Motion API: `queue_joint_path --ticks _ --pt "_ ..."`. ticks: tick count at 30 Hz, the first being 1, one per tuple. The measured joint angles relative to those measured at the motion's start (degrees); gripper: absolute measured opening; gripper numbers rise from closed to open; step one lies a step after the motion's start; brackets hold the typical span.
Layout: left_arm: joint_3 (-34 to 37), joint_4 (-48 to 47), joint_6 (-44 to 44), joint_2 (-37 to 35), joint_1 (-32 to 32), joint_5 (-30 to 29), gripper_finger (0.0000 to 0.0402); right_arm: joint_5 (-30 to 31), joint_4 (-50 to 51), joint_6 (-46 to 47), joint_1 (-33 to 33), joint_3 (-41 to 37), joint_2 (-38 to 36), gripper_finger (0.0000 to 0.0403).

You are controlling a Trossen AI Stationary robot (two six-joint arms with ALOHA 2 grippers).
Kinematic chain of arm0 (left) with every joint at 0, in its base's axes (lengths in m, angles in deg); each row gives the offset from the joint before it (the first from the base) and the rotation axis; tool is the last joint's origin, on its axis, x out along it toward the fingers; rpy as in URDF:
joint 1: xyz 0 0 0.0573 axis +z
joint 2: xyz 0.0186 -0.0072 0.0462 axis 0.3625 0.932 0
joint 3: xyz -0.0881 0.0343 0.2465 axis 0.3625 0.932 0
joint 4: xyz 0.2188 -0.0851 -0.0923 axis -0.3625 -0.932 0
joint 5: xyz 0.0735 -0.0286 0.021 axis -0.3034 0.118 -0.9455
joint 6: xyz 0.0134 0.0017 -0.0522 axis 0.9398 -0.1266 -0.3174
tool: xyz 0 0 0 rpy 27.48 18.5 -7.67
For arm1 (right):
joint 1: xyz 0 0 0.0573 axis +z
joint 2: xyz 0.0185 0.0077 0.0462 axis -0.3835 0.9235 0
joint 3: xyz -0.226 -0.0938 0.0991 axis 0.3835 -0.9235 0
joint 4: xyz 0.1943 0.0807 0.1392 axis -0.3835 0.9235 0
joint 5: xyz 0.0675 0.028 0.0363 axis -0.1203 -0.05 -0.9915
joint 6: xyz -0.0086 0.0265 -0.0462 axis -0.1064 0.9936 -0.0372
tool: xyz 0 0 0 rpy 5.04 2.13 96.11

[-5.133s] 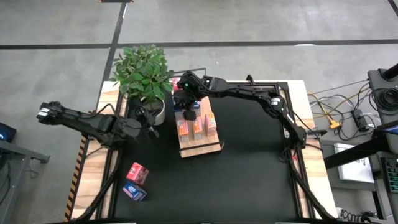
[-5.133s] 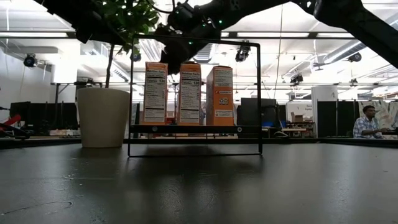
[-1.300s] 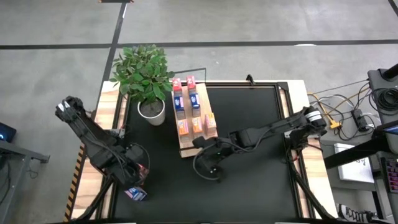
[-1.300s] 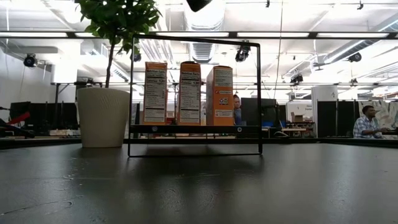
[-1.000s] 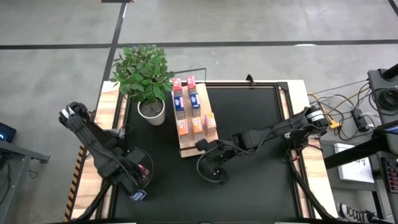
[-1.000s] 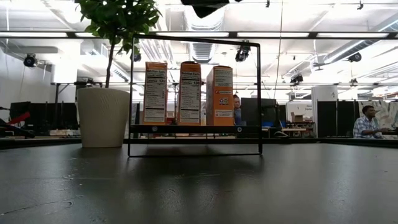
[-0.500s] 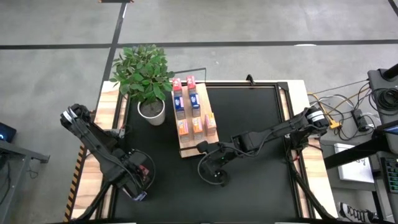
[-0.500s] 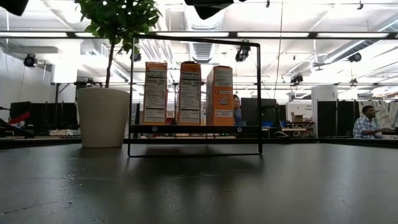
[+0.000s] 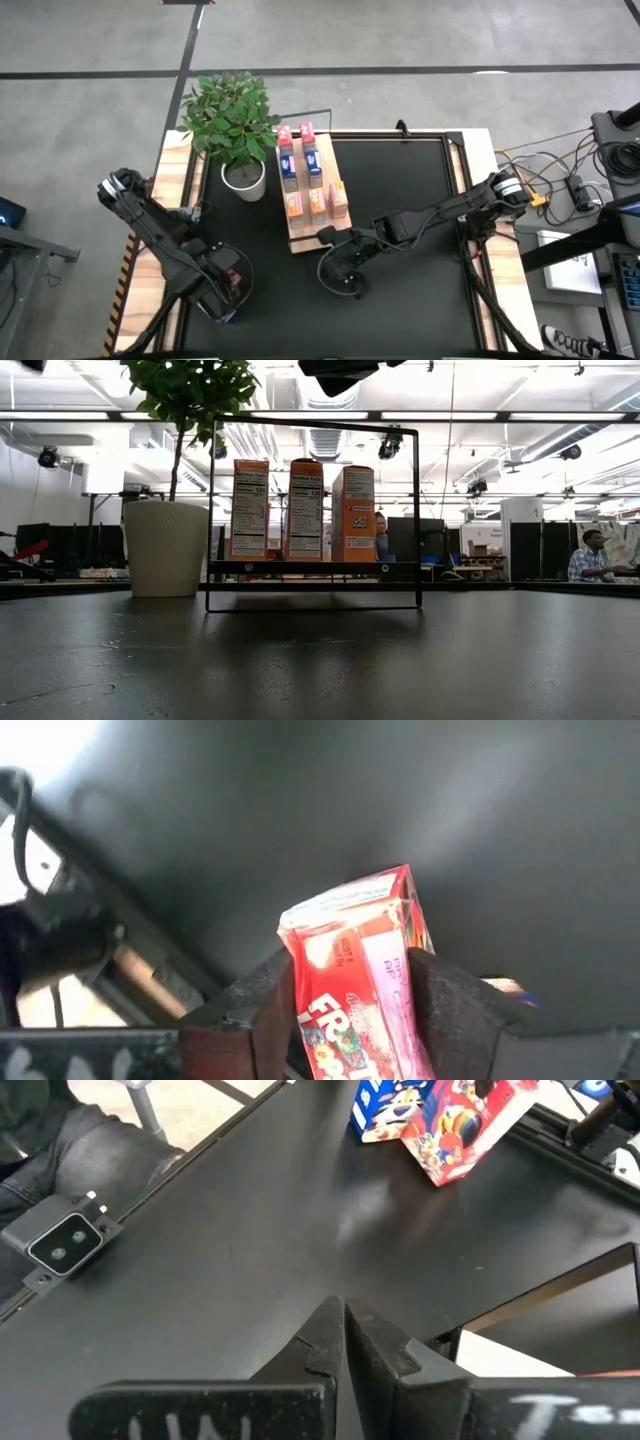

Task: Stack cereal on shelf
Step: Put the red cereal box on the shelf aligned with the other red cereal boxes

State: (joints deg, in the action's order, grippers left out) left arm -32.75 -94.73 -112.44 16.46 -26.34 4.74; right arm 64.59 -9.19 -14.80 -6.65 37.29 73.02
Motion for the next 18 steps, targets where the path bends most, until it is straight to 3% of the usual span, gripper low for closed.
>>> queue_joint_path --ticks 3,6,12,15,18 --pt "-3.61 -0.13 6.0 0.0 0.05 -4.73 0.0162 0.81 1.1 0.62 0.12 -0.02 -0.89 0.0009" --pt "-8.64 0.03 15.55 0.0 0.74 -13.69 0.0161 5.96 2.8 1.29 1.0 -0.02 -2.35 0.0009" --pt "-16.93 5.73 44.84 1.23 2.45 -29.1 0.0161 11.28 3.82 4.1 4.27 -1.85 -6.11 0.0009" --pt "-18.0 12.14 59.91 2.41 4.07 -30.5 0.0161 14.34 0.42 6.12 6.28 -4.96 -7.82 0.0009" --pt "-18.09 20.07 70.79 3.91 5.77 -28.3 0.0161 20.86 -10.33 7.2 8.53 -9.51 -8.55 0.0009"
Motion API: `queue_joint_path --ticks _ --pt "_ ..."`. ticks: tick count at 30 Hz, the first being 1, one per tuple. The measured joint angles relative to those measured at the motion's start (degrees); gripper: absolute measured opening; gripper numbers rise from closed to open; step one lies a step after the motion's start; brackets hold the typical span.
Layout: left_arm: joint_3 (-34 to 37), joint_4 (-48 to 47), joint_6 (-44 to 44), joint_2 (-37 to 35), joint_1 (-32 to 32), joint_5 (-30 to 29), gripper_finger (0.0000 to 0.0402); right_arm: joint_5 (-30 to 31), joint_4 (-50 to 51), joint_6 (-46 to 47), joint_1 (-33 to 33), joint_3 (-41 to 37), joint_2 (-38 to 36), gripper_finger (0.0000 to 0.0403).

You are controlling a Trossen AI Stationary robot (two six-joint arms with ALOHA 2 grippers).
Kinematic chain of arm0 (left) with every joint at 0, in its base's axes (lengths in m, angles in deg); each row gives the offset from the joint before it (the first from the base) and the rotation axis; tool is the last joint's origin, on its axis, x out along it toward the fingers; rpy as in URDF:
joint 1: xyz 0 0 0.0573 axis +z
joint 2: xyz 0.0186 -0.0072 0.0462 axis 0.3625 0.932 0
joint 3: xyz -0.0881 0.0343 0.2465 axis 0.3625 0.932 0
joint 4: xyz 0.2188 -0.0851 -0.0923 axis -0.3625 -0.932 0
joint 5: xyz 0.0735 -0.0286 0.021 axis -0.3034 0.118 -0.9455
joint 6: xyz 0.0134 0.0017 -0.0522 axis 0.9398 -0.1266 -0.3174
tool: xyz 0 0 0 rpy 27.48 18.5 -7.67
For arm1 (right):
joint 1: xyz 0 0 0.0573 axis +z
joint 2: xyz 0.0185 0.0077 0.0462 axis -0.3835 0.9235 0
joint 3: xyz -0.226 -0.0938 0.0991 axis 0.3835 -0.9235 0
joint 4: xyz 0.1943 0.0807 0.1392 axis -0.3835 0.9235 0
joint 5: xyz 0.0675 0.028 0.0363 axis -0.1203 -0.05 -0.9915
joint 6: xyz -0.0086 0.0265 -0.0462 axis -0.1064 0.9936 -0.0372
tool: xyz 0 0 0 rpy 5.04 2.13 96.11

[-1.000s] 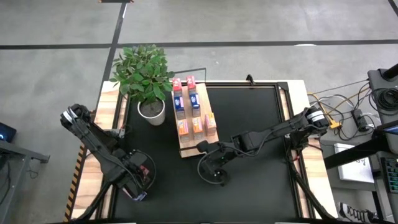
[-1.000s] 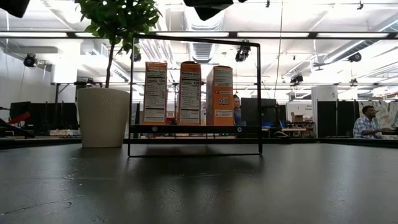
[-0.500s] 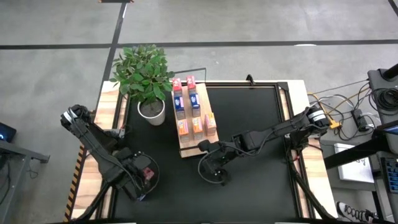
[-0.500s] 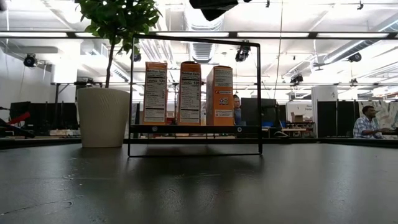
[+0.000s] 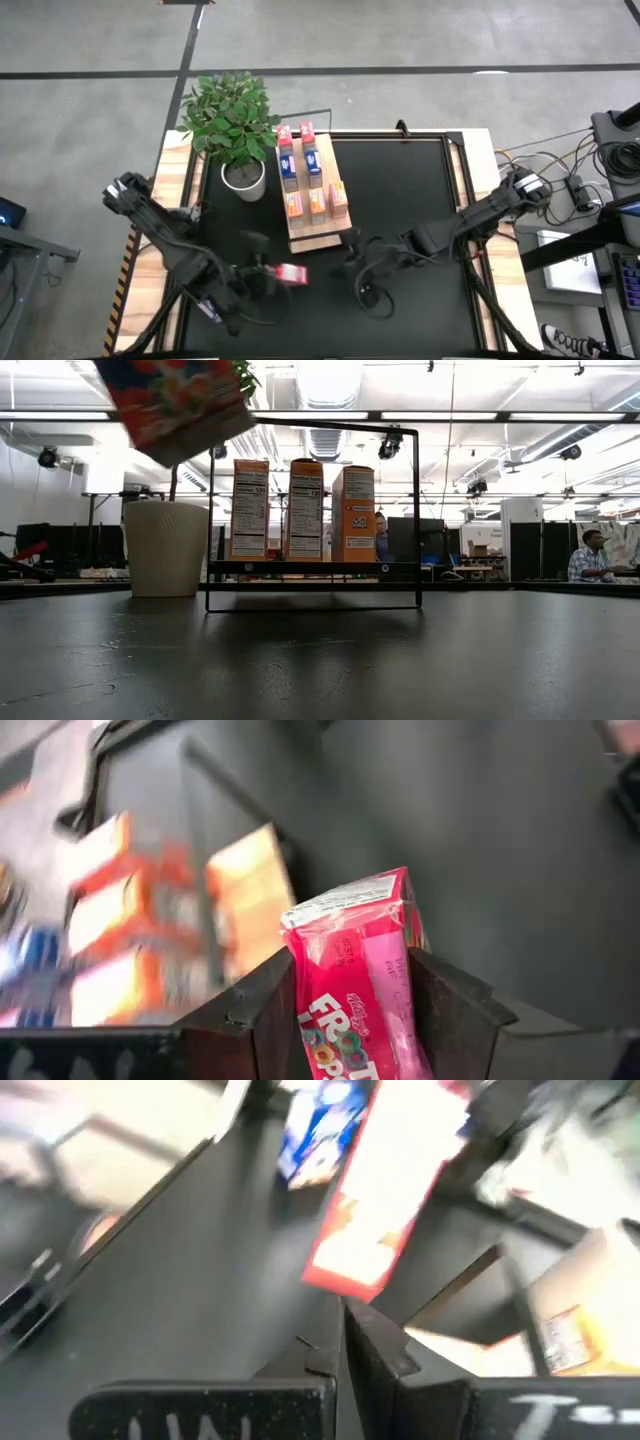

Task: Stack cereal on shelf
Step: Put the red cereal box on the shelf aligned with the other red cereal boxes

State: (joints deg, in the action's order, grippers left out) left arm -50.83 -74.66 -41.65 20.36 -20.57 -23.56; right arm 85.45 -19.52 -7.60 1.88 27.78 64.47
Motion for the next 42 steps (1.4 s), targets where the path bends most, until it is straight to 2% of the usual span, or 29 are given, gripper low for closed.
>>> queue_joint_path --ticks 4,9,12,16,24,30,35,42 --pt "0.23 3.96 8.18 2.52 0.91 1.26 0.0161 5.64 -10.32 -0.07 2.25 -5.23 -0.04 0.0009" --pt "0.03 5.47 8.1 5.85 1.66 1.1 0.0161 6.62 -16.16 2.68 2.32 -8.95 0.2 0.0013" --pt "-0.78 5.63 6.64 7.56 1.9 1.0 0.0161 7.89 -17.84 3.17 2.27 -9.54 0.7 0.0029" --pt "-1.3 5.83 5.53 8.67 2.32 0.98 0.016 8.16 -18.55 3.15 2.31 -9.18 2.6 0.0076" --pt "-1.64 6.88 4.29 8.81 3.22 -0.57 0.0161 11.02 -18.6 2.53 2.29 -5.47 7.48 0.0212" --pt "-1.64 7.03 3.4 8.76 3.33 -0.65 0.0161 10.68 -18.22 4.05 2.28 -3.83 8.82 0.0272" --pt "-1.64 8.98 3.01 8.75 3.44 -2.12 0.0161 10.52 -18.33 7.34 1.4 -3.59 8.88 0.0287" --pt "-1.64 10.48 2.96 8.71 3.5 -4.62 0.0161 10.39 -18.27 8.29 1.06 -3.93 8.88 0.0277"
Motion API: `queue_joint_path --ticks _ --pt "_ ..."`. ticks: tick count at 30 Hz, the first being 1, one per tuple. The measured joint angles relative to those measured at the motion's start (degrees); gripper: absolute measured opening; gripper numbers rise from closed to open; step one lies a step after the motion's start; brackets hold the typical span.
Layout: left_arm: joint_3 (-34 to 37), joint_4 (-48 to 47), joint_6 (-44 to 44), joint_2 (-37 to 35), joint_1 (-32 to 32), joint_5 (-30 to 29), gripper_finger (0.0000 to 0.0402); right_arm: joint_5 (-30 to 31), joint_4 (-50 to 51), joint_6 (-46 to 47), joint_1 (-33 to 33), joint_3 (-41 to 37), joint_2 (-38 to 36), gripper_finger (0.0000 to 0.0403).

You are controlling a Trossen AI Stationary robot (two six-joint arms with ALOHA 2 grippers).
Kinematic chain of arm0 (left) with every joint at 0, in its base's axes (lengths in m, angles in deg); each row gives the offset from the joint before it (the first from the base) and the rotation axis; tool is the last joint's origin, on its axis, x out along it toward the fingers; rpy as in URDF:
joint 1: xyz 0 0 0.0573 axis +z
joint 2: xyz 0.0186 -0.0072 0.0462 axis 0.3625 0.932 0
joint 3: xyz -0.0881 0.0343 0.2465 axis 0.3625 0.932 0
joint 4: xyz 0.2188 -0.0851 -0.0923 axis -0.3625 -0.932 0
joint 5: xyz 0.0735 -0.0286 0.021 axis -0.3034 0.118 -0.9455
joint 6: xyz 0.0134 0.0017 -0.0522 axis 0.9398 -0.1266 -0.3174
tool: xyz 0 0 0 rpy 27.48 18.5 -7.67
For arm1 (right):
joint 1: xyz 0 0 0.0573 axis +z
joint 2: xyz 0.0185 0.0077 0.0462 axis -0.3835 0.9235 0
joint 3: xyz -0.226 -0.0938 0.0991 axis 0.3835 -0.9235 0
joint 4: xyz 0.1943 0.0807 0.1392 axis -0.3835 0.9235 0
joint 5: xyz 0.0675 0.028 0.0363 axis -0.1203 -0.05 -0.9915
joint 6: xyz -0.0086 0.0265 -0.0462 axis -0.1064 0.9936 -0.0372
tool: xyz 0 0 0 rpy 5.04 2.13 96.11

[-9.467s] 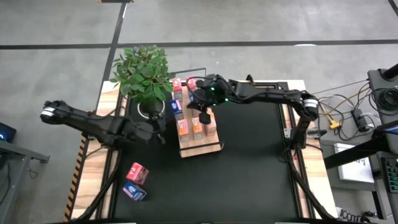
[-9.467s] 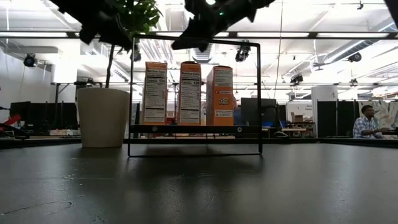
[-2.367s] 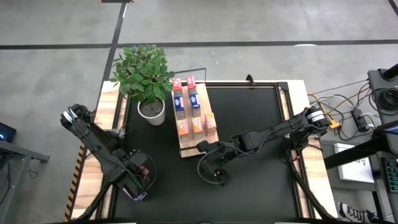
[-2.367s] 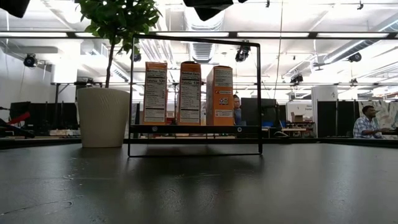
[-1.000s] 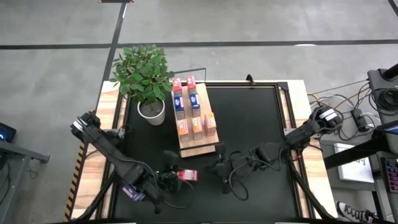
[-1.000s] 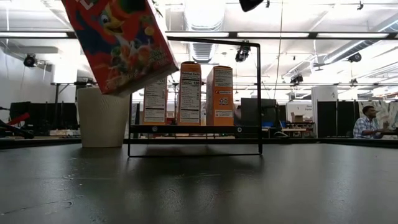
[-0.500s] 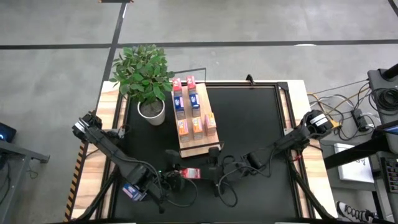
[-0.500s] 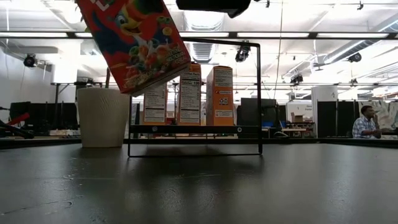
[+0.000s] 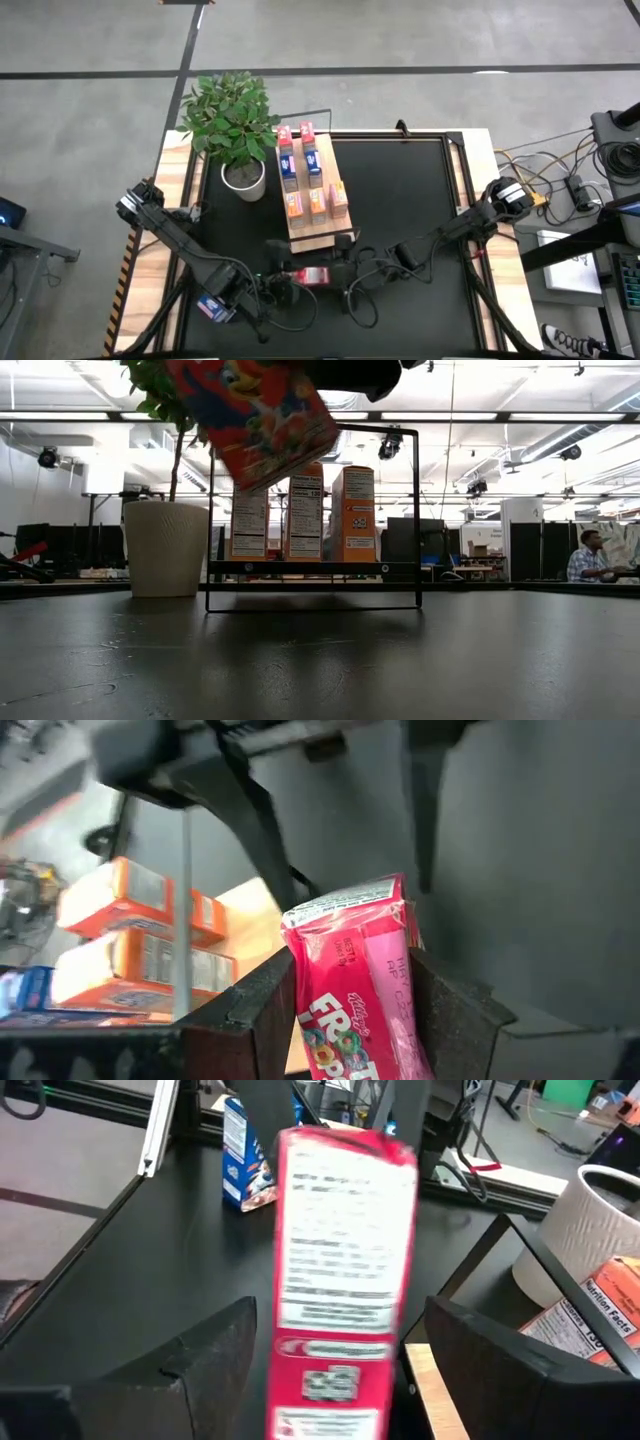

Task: Stack cereal on shelf
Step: Put the red cereal box on the shelf aligned with the other red cereal boxes

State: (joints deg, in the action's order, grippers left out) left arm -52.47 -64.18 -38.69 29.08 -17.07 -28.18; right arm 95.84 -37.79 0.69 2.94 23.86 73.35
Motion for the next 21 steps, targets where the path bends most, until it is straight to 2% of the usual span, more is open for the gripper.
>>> queue_joint_path --ticks 3,9,21 --pt "-0.02 1.59 -0.14 -0.01 0.22 -2.04 0.0161 -1.1 0.0 0.01 -0.02 -0.01 0.0 0.0267" --pt "-0.17 1.91 1.18 -0.05 0.28 -1.93 0.0161 -1.37 -0.04 0.02 -0.04 -0.01 0.0 0.0246" --pt "-0.17 2.1 1.57 -0.05 0.28 -1.78 0.0174 -1.35 -0.02 -0.53 -0.03 -0.03 0.0 0.0169"
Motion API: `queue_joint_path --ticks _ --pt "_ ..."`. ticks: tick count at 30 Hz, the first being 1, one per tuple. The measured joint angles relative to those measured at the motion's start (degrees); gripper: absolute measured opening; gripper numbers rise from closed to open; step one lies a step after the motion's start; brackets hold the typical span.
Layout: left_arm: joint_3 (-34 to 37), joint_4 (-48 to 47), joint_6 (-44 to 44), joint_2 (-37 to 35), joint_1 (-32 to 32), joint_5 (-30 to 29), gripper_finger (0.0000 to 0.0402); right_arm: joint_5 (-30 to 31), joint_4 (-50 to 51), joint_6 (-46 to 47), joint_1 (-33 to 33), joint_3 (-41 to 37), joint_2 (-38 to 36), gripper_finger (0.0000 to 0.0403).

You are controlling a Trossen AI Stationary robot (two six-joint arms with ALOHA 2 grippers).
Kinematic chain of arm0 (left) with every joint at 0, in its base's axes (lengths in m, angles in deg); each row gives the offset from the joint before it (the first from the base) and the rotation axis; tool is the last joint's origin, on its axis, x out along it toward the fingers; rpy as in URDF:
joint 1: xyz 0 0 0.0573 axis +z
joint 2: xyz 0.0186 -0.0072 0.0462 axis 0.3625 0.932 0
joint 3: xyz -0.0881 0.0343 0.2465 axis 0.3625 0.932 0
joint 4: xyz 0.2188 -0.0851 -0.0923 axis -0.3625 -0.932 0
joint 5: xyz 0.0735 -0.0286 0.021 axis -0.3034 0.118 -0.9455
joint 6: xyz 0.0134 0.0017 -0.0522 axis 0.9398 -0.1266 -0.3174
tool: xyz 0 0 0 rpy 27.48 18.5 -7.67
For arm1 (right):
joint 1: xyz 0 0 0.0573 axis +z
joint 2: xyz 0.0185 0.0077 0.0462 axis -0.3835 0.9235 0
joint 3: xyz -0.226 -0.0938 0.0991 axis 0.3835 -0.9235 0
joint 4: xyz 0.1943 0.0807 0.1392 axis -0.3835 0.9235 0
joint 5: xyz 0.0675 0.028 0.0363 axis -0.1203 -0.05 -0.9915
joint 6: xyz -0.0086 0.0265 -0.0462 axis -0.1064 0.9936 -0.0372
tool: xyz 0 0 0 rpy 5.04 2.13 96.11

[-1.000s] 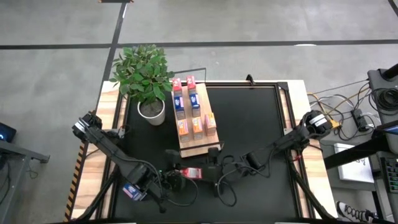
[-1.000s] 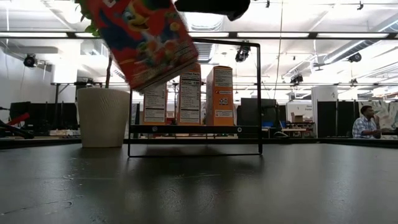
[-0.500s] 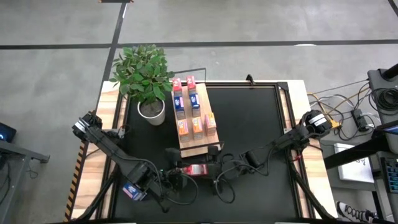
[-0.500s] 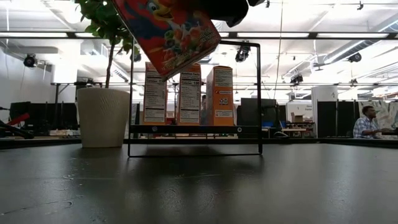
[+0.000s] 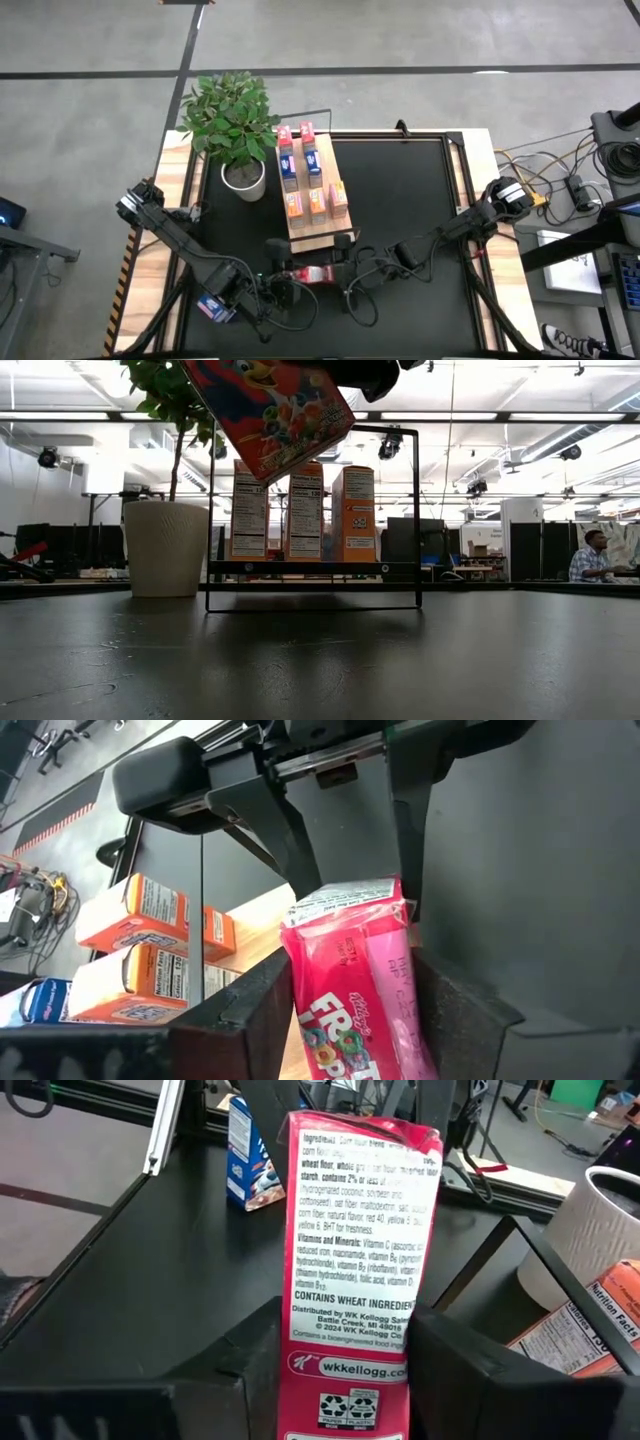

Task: Stack cereal on shelf
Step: Put the red cereal box on the shelf aligned with the other red cereal boxes

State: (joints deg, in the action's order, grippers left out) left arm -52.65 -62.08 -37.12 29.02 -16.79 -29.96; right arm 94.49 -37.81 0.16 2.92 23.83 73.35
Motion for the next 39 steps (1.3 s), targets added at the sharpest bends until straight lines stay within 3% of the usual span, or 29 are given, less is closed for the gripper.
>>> queue_joint_path --ticks 11,20,25,30,35,39 --pt "-0.09 -0.35 7.22 -1.66 -0.07 -0.42 0.0223 0.04 2.66 -0.86 -0.02 0.0 -2.64 0.0164" --pt "0.83 -3.79 13.02 -7.97 -0.83 -7.0 0.023 0.65 12.14 -0.23 -0.12 -0.09 -14.11 0.016" --pt "5.75 -1.79 14.63 -12.26 -0.79 -8.98 0.023 7.35 13.17 -5.41 -1.47 -0.18 -21.25 0.016" --pt "13.89 6.24 15.59 -16.86 -0.79 -11.95 0.0227 8.82 12.54 -9.92 -7.6 -1.16 -25.92 0.016" --pt "22.43 17.16 19.92 -21.26 -0.76 -15.24 0.0223 8.36 8.88 -11.27 -18.88 -4.29 -27.23 0.0161" --pt "27.77 23.11 24.21 -24.79 -0.68 -18.58 0.0223 1.92 3.82 -9.72 -29.31 -7.9 -27.01 0.016"
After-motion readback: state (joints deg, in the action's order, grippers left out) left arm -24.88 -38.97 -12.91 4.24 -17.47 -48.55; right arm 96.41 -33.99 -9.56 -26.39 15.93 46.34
